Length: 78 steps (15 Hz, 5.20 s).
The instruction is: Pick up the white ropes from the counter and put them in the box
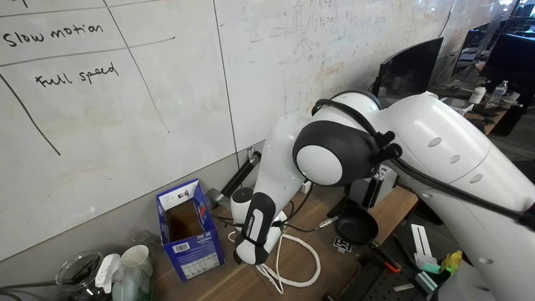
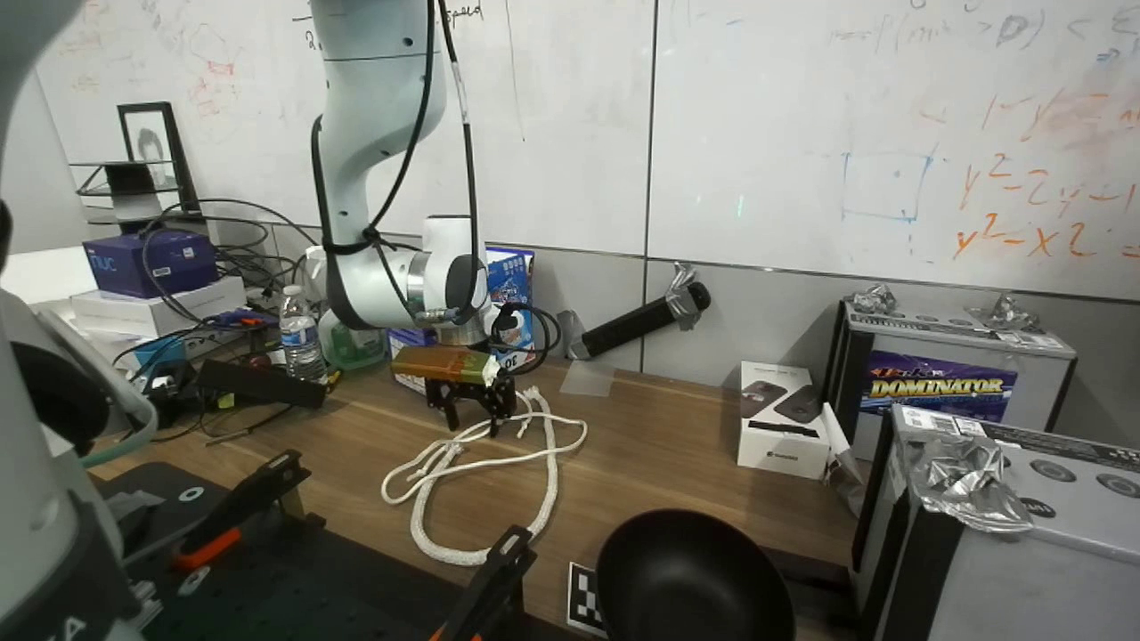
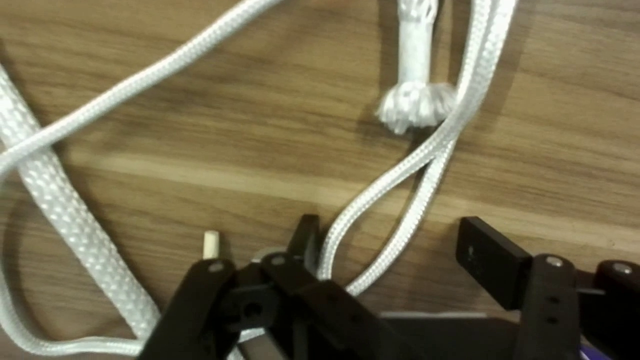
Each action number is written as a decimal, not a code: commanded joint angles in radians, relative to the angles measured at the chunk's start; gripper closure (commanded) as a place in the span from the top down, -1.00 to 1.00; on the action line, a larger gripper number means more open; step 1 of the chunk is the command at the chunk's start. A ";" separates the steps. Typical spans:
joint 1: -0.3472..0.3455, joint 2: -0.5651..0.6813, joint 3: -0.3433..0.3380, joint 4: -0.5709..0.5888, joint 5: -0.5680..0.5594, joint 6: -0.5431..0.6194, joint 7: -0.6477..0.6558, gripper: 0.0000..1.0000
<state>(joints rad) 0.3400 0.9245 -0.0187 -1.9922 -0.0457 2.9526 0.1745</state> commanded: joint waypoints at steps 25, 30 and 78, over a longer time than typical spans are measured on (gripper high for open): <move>0.123 -0.437 -0.024 -0.097 -0.060 -0.431 0.094 -0.91; 0.100 -0.567 0.067 0.052 -0.057 -0.761 0.152 -0.92; 0.122 0.010 0.107 1.020 -0.125 -1.116 0.396 -0.94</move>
<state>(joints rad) 0.4835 0.8803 0.0641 -1.0394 -0.2035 1.8058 0.6119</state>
